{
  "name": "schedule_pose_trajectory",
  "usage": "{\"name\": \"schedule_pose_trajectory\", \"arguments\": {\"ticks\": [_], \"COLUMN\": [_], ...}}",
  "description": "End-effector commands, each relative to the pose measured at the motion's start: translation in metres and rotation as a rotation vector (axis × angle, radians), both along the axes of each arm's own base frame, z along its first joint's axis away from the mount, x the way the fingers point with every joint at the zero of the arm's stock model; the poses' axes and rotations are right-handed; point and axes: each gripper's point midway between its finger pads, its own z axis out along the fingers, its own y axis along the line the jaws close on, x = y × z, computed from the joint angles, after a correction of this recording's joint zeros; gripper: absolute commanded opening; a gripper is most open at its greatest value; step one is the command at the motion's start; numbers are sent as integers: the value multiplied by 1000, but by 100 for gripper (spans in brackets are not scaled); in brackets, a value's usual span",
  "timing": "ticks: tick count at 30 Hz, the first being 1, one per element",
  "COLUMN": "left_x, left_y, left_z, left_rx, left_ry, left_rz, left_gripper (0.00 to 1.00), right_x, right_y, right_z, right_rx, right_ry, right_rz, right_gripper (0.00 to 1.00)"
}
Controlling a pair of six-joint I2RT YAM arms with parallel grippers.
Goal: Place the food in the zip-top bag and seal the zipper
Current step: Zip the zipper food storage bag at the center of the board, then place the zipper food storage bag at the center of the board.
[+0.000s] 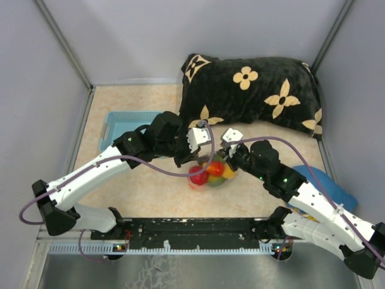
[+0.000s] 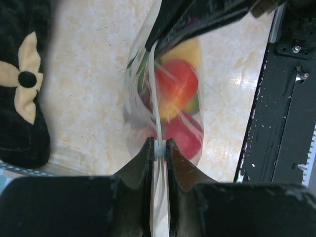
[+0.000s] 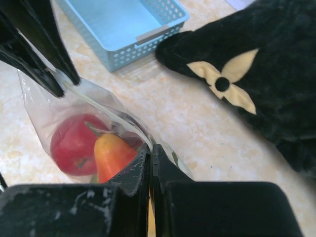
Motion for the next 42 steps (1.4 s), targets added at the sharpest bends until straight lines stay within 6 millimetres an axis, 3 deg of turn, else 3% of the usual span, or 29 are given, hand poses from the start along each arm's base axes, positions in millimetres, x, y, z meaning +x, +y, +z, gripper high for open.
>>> {"name": "schedule_pose_trajectory", "arguments": {"ticks": [1, 8, 14, 21, 28, 30, 33, 35, 38, 42], "left_x": [-3, 0, 9, 21, 55, 64, 86, 97, 104, 111], "left_y": [18, 37, 45, 33, 12, 8, 20, 34, 57, 99], "left_z": [5, 0, -17, -28, -20, -13, 3, 16, 32, 40], "left_rx": [-11, -8, 2, -25, -127, -166, -232, -300, -386, -437], "left_ry": [-24, -70, -57, -18, 2, 17, 22, 40, 49, 65], "left_rz": [64, 127, 185, 223, 367, 400, 520, 581, 641, 800], "left_gripper": [0, 0, 0, 5, 25, 31, 45, 51, 64, 76], "right_x": [21, 26, 33, 41, 63, 73, 84, 87, 87, 79], "right_y": [-35, -67, -85, -76, -58, -55, -51, -51, -57, -71], "right_z": [32, 42, 39, 27, 9, 9, 14, 19, 26, 28], "right_rx": [66, 103, 115, 122, 105, 111, 97, 91, 99, 140], "right_ry": [-102, -132, -107, -60, -36, -41, -48, -51, -61, -61], "right_rz": [-226, -390, -493, -484, -481, -489, -504, -511, -538, -585], "right_gripper": [0, 0, 0, 0, 0, 8, 32, 47, 61, 73]}}
